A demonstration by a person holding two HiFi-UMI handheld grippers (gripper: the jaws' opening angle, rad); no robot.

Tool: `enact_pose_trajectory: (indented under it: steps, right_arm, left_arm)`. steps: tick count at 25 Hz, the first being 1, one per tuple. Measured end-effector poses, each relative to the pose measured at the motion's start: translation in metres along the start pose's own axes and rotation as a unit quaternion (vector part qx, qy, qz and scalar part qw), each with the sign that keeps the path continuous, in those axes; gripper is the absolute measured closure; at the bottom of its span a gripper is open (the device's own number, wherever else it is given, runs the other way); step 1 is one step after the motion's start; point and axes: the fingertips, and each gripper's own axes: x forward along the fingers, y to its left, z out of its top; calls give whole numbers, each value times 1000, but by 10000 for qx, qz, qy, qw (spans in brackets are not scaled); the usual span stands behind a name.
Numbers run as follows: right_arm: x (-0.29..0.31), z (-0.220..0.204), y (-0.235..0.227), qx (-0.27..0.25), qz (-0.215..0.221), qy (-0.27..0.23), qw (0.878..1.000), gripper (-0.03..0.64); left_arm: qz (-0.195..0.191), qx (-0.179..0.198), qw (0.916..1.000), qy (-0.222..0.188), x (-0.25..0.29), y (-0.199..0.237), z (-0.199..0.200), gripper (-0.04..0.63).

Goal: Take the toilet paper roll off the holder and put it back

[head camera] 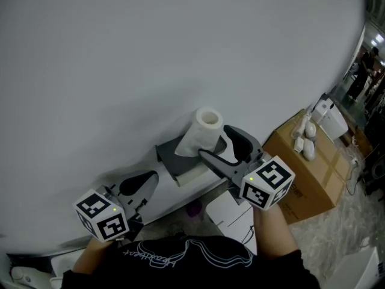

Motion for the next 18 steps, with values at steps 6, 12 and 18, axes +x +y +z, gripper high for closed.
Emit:
enact_pose_trajectory:
  steps: [6, 12, 18]
  right_arm:
    - [19, -9, -4, -126, 235, 191, 9995, 248]
    - [29, -11, -11, -232, 228, 285, 9991, 305]
    - [25, -11, -10, -346, 150, 343, 9987, 348]
  left_arm:
    - [66, 191, 9996, 176, 4, 9, -3, 591]
    - [46, 281, 9994, 213, 6, 9, -1, 591]
    - [-23, 220, 9997, 143, 6, 5, 0, 591]
